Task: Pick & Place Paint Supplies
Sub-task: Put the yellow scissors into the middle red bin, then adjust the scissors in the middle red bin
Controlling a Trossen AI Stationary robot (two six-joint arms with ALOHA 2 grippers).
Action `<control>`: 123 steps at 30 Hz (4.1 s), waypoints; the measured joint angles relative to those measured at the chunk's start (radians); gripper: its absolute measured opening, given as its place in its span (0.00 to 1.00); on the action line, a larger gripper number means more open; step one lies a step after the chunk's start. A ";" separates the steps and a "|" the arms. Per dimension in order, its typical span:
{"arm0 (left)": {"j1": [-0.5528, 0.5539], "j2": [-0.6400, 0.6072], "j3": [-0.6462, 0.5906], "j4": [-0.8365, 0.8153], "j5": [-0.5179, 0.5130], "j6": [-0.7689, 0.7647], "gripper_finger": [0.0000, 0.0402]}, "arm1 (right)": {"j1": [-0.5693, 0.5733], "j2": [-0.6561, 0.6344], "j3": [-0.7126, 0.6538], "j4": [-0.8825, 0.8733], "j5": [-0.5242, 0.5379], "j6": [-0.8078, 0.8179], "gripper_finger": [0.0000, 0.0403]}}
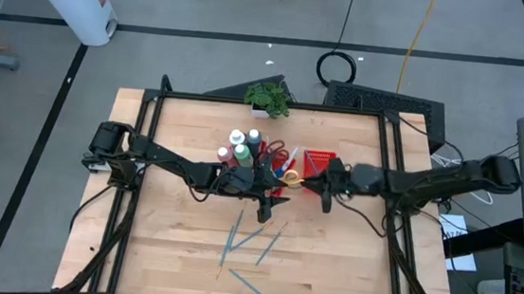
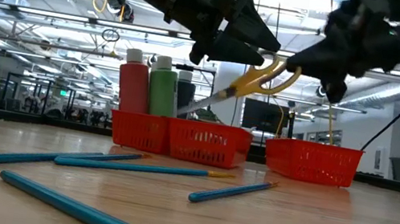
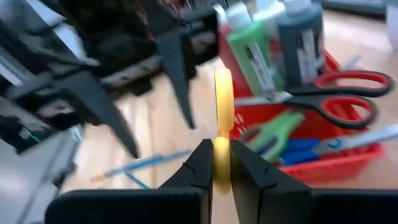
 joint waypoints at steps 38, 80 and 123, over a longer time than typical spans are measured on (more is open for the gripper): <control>0.000 0.000 0.000 -0.001 0.000 0.000 0.54 | -0.422 0.328 0.658 -0.950 -0.522 -0.414 0.30; 0.003 0.000 0.000 -0.009 0.000 0.000 0.54 | -0.616 0.755 0.705 -0.659 -0.776 -0.374 0.55; -0.029 -0.072 0.000 0.000 0.026 0.025 0.54 | -0.438 0.755 0.705 -0.519 -0.286 -0.776 0.50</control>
